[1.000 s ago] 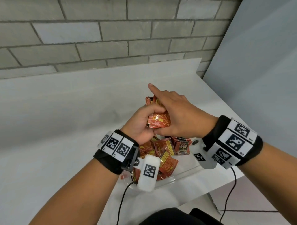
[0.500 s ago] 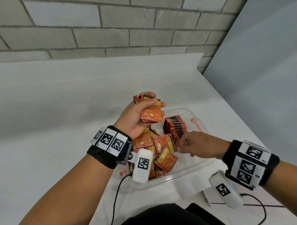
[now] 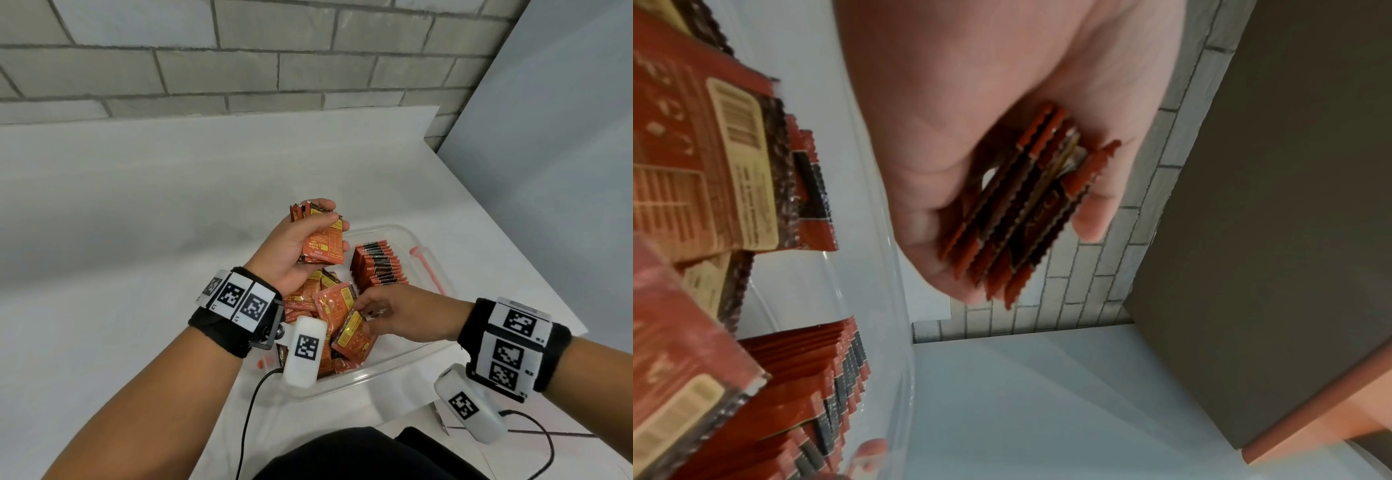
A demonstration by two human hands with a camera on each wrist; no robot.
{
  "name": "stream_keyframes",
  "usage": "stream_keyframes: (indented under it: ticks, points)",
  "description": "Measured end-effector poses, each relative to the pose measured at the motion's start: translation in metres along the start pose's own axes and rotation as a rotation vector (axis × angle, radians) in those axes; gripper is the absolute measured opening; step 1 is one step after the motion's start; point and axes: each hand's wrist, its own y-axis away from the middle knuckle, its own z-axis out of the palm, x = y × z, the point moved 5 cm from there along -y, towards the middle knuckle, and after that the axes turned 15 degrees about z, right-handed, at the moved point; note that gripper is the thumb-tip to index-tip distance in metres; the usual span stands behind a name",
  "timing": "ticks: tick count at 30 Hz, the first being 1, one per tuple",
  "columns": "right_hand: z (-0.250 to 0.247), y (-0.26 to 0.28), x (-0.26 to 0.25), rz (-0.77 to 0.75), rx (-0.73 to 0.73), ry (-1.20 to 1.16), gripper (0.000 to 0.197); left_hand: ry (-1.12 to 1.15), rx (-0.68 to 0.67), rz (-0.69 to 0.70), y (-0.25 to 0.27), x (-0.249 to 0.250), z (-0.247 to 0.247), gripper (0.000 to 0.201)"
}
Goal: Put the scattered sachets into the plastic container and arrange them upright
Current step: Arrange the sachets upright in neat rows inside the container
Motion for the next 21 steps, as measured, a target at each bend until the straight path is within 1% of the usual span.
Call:
stream_keyframes:
  ticks: [4,9,12,17,19,21]
  points:
    - [0.002,0.003,-0.007,-0.054,0.030,0.032,0.041,-0.002,-0.008,-0.002,0.000,0.000,-0.001,0.020]
    - [0.004,0.006,-0.014,-0.116,0.033,0.070,0.032,-0.019,-0.006,0.001,0.000,0.001,-0.002,0.021]
    - [0.005,0.007,-0.018,-0.142,0.032,0.083,0.032,-0.027,0.002,0.001,-0.001,0.001,-0.004,0.024]
    - [0.014,0.004,-0.025,-0.173,-0.040,0.105,0.031,-0.023,0.026,-0.001,-0.003,0.001,-0.007,0.027]
    - [0.016,0.004,-0.027,-0.183,-0.078,0.127,0.027,-0.019,0.020,0.003,-0.003,0.002,-0.007,0.027]
    - [0.012,0.007,-0.029,-0.199,-0.116,0.082,0.020,-0.025,-0.004,0.007,-0.002,0.003,-0.006,0.027]
